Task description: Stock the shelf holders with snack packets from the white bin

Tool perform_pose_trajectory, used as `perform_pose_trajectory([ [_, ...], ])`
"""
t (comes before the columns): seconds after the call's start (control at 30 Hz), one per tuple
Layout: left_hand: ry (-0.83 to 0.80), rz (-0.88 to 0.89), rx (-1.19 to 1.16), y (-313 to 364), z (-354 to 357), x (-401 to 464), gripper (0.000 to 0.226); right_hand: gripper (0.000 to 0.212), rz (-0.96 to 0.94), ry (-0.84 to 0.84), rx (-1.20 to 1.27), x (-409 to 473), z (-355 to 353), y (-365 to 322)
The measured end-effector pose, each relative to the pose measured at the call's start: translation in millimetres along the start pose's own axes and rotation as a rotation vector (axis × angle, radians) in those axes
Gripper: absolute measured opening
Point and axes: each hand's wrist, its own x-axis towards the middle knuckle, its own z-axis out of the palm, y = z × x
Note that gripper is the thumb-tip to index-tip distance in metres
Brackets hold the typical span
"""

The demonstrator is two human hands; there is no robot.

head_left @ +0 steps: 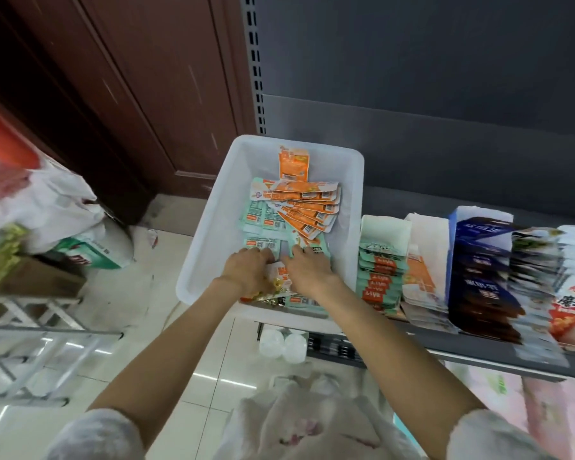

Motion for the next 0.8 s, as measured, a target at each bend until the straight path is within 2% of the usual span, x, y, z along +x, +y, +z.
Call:
perform_pose_trajectory([
  [0.07, 0.018, 0.070, 0.011, -4.5, -3.1, -2.9, 0.064, 0.049, 0.004, 0.073, 0.033, 1.8, 2.1, -0.4],
  [0.13, 0.037, 0.174, -0.115, -11.3, -8.7, -9.3, 0.041, 0.034, 0.002, 0.162, 0.162, -5.3, -3.1, 3.7],
  [0.2, 0.077, 0.286, -0.326, -16.2, -18.5, -22.1, 0.023, 0.016, 0.043, 0.233, 0.405, -22.1, -12.8, 13.2],
  [0.3, 0.207, 0.380, -0.682, -13.7, -34.9, -42.2, 0.019, 0.022, 0.108, 0.347, 0.840, -60.6, -32.1, 29.4],
  [0.37, 0.219, 0.422, -0.917, 1.5, -47.4, -53.3, 0.017, 0.021, 0.141, 0.452, 1.217, -88.0, -43.1, 38.4],
  [0.4, 0.231, 0.445, -0.977, 12.8, -52.4, -55.6, 0.017, 0.018, 0.154, 0.493, 1.330, -101.4, -47.2, 43.3],
  [0.5, 0.317, 0.539, -0.974, 55.0, -61.3, -51.4, 0.017, 0.011, 0.140, 0.562, 1.405, -135.6, -43.5, 63.6],
  [0.57, 0.402, 0.590, -0.903, 88.5, -63.0, -44.9, 0.022, 0.014, 0.149, 0.647, 1.457, -158.6, -37.4, 79.4],
  [0.67, 0.600, 0.640, -0.686, 143.4, -64.7, -37.3, 0.031, 0.016, 0.312, 0.953, 1.338, -184.6, -18.7, 102.5],
  [0.73, 0.586, 0.606, -0.612, 171.0, -65.1, -32.6, 0.047, 0.017, 0.484, 1.158, 1.301, -193.7, -5.9, 113.8],
  [0.8, 0.460, 0.511, -0.518, 181.7, -59.0, -25.1, 0.061, 0.018, 0.591, 1.253, 1.335, -196.7, 5.4, 121.4],
])
